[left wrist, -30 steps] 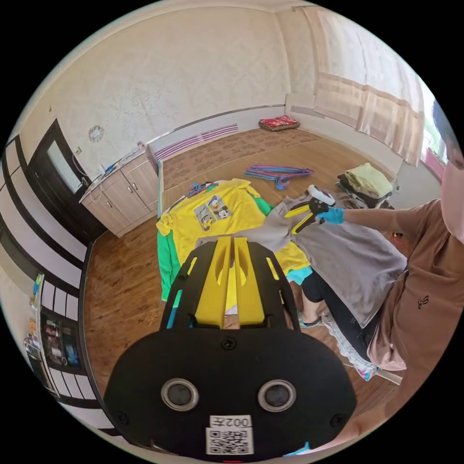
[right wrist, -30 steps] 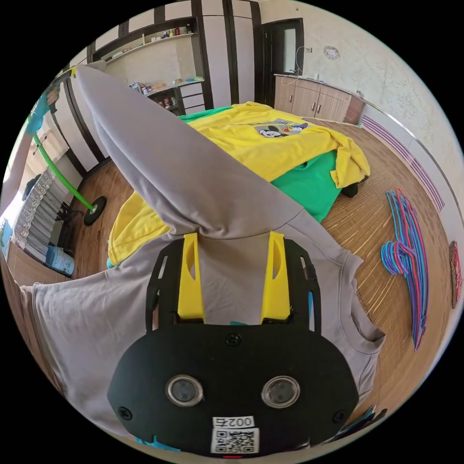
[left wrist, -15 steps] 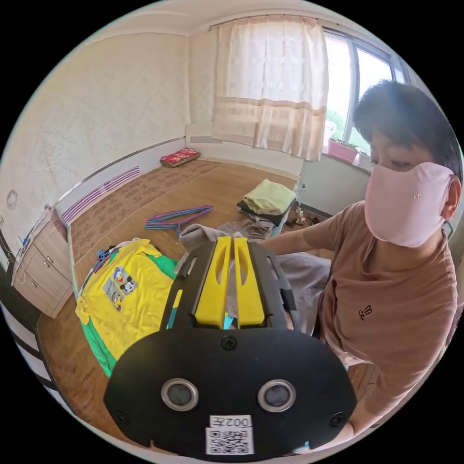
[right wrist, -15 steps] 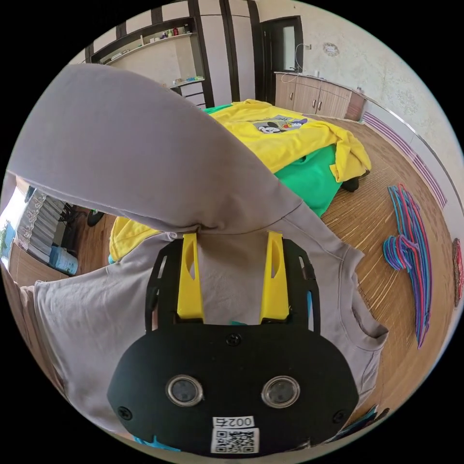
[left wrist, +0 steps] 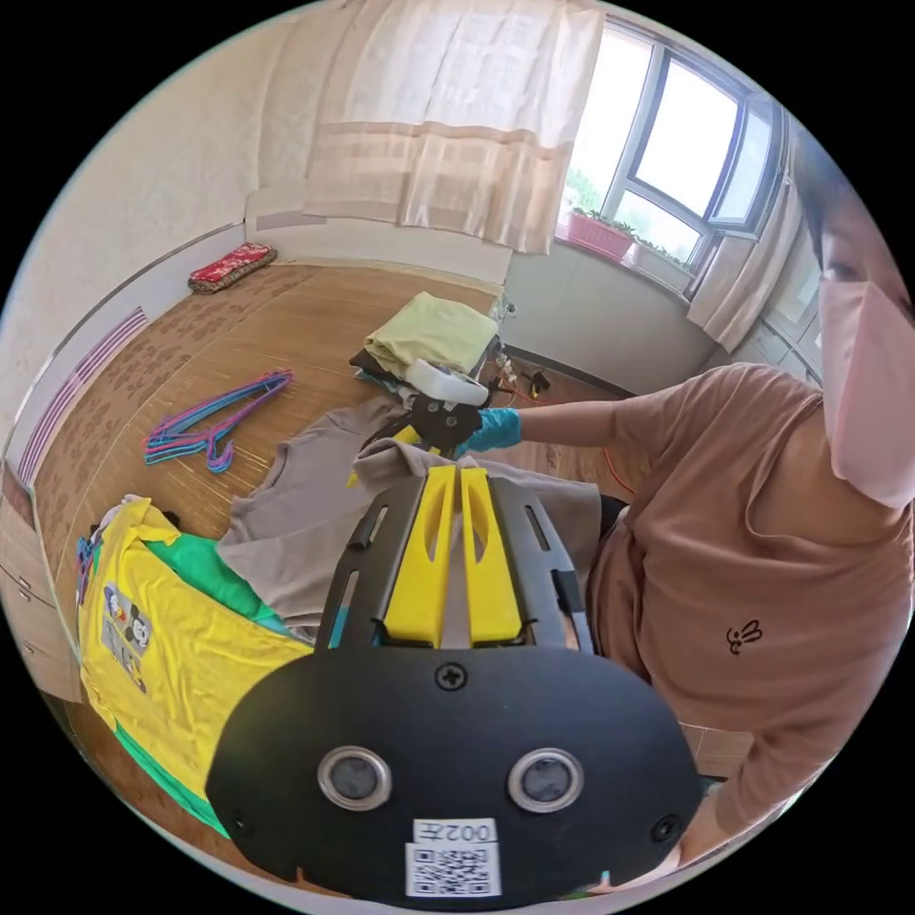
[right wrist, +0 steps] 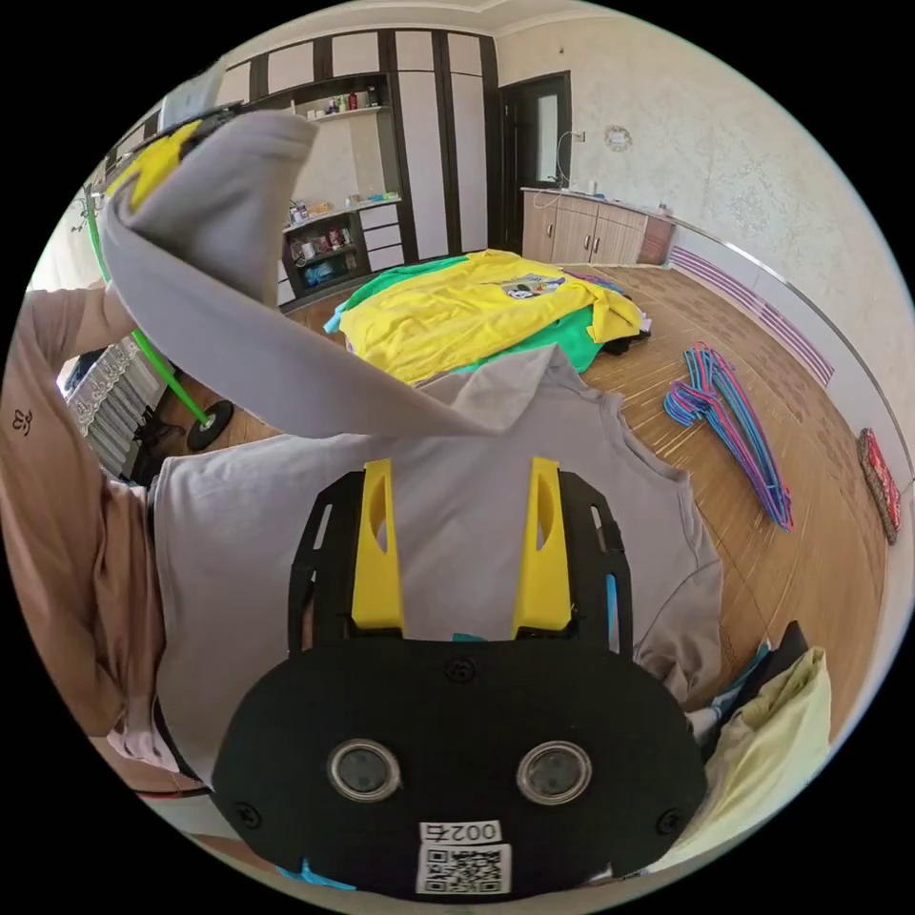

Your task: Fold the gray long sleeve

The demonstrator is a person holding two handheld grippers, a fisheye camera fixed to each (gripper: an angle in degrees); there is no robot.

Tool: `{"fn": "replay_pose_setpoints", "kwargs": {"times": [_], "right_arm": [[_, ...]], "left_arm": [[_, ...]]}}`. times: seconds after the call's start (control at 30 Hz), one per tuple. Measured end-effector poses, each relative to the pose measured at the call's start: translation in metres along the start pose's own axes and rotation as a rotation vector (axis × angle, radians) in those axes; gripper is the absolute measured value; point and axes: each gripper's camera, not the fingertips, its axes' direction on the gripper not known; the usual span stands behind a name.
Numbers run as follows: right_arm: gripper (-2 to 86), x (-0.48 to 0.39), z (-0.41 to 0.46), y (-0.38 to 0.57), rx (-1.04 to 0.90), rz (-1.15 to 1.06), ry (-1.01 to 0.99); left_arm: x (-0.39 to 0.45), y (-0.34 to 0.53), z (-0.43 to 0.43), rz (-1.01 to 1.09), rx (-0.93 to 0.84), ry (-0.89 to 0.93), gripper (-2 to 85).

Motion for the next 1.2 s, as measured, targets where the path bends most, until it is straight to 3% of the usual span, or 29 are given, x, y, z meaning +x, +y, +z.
{"fn": "replay_pose_setpoints", "kwargs": {"times": [0.2, 0.4, 0.9, 1.2], "right_arm": [[17.2, -0.045, -0.031, 0.073, -0.04, 0.059, 0.042], [15.7, -0.075, -0.057, 0.128, 0.016, 0.147, 0.002], [9.5, -0.118, -0.084, 0.195, -0.136, 0.129, 0.02], [11.2, -0.129, -0.114, 0.231, 0.059, 0.267, -0.037]], "left_arm": [[0.013, -0.014, 0.084, -0.031, -0.119, -0.044, -0.9], [0.023, -0.011, 0.137, -0.145, -0.07, 0.016, -0.9], [0.068, -0.034, 0.192, -0.102, -0.129, -0.082, -1.2], [0.078, -0.037, 0.21, -0.08, -0.126, -0.094, 0.8]]}}
